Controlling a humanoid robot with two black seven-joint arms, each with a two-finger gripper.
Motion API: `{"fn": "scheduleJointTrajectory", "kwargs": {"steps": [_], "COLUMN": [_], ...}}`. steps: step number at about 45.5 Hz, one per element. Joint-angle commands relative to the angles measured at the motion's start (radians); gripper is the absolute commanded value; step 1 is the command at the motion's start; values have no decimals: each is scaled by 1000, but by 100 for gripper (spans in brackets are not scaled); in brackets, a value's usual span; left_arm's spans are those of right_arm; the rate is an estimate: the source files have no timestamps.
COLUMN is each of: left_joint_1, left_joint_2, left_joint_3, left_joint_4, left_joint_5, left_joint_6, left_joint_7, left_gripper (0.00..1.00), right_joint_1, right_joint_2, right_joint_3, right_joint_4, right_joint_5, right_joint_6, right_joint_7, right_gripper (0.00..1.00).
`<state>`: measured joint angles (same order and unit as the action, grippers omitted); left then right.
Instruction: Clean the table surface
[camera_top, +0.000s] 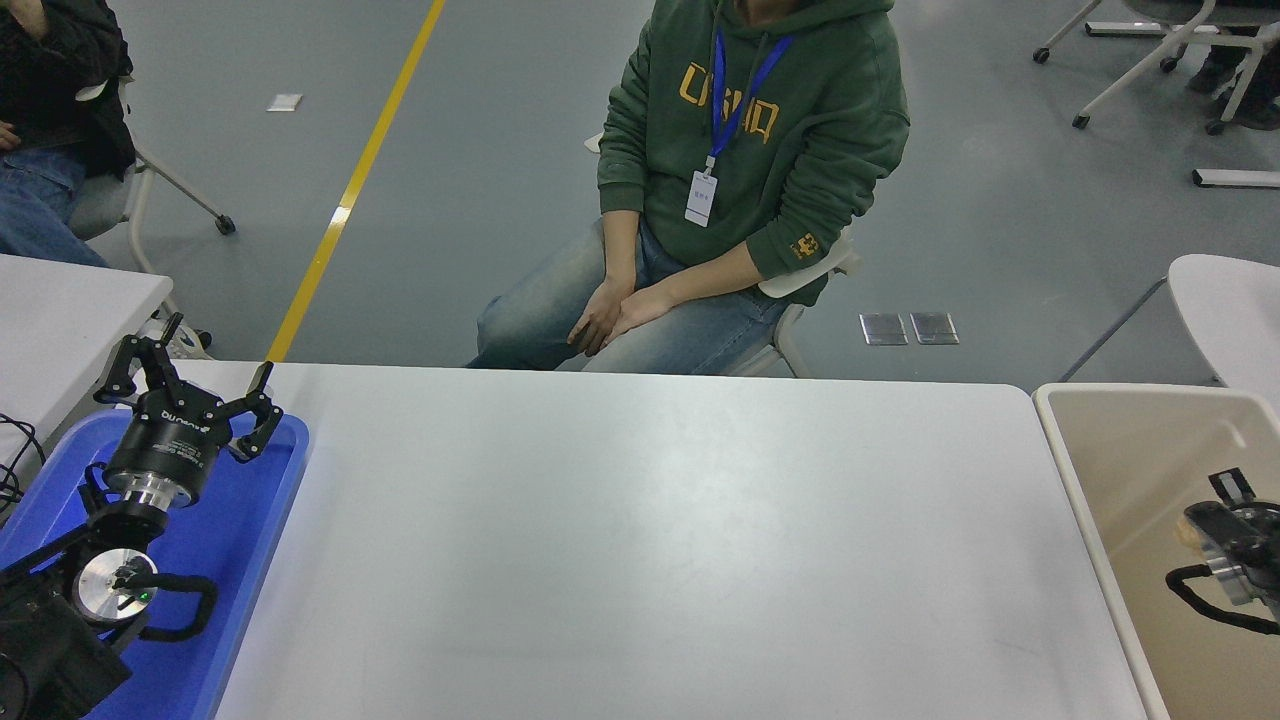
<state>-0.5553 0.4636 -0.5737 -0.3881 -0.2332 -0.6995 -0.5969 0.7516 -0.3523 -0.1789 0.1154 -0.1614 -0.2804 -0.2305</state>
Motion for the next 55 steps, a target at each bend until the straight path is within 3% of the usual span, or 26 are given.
{"fn": "scheduleJointTrajectory", "kwargs": {"steps": [1, 3, 4, 5, 6, 45, 55], "left_joint_1": [0, 0, 0, 0, 0, 0, 0], "left_joint_2": [1, 0, 1, 1, 0, 1, 1], "left_joint_3": [0, 0, 0, 0, 0, 2, 2], "left_joint_4": [0, 0, 0, 0, 0, 0, 0], "left_joint_5": [0, 0, 0, 0, 0, 0, 0], "left_joint_6": [0, 0, 0, 0, 0, 0, 0], "left_joint_7": [0, 0, 0, 0, 0, 0, 0], "left_gripper": [100, 100, 100, 100, 100, 100, 100], "right_joint_1": [-5, -3, 2, 5, 5, 83, 124], "right_joint_2": [23, 23, 23, 23, 23, 10, -144], "right_joint_3": [19, 19, 19, 19, 19, 128, 329], "right_joint_4": [-10, -10, -13, -13, -11, 4, 203], "right_joint_5": [0, 0, 0, 0, 0, 2, 2], "right_joint_6": [0, -2, -3, -2, 0, 6, 63], "right_joint_7": [0, -1, -1, -1, -1, 0, 28], "right_gripper": [17, 41, 75, 96, 100, 100, 100]}}
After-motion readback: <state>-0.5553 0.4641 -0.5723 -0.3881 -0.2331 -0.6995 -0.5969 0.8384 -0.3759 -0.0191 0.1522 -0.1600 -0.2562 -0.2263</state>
